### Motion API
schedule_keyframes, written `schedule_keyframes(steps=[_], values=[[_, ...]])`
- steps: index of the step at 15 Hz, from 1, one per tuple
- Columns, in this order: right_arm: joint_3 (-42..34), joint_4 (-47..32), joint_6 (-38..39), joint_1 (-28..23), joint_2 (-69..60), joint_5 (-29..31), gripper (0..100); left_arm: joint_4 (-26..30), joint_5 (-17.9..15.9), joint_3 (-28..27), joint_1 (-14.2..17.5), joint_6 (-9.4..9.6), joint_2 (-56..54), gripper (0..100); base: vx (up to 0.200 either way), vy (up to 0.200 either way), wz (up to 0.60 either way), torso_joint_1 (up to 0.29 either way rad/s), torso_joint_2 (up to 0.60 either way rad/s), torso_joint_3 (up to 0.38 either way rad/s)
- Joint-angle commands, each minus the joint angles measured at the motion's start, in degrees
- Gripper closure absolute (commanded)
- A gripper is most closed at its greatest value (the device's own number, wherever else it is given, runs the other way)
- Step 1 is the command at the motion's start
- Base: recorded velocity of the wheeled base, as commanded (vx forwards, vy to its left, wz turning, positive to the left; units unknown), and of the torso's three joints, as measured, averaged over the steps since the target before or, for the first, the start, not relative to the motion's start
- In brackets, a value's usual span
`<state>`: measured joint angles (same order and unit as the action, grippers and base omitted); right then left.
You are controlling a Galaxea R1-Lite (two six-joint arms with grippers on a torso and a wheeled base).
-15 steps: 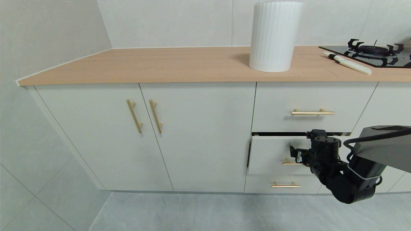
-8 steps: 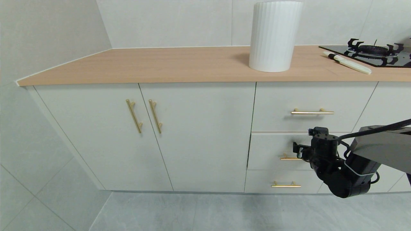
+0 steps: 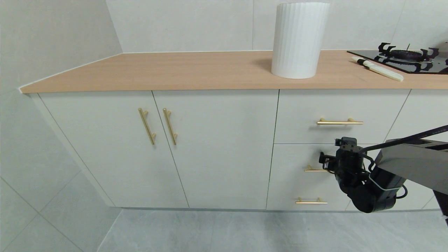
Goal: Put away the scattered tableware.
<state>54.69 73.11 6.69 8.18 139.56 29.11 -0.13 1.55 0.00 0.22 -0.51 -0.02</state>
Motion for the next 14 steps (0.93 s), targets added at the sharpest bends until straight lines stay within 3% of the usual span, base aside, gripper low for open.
schedule_keyframes(steps=[1, 5, 14], values=[[0.6, 0.5, 0.1, -0.5, 0.5, 0.3, 0, 0.0, 0.0, 0.0, 0.0, -0.02, 0.0, 0, 0.000, 0.000, 0.00, 0.000, 0.00, 0.000], [0.4, 1.2, 0.3, -0.6, -0.3, 0.4, 0, 0.0, 0.0, 0.0, 0.0, -0.02, 0.0, 0, 0.000, 0.000, 0.00, 0.000, 0.00, 0.000], [-25.2, 0.6, -2.6, 2.4, -31.9, -4.2, 0, 0.0, 0.0, 0.0, 0.0, -0.02, 0.0, 0, 0.000, 0.000, 0.00, 0.000, 0.00, 0.000]])
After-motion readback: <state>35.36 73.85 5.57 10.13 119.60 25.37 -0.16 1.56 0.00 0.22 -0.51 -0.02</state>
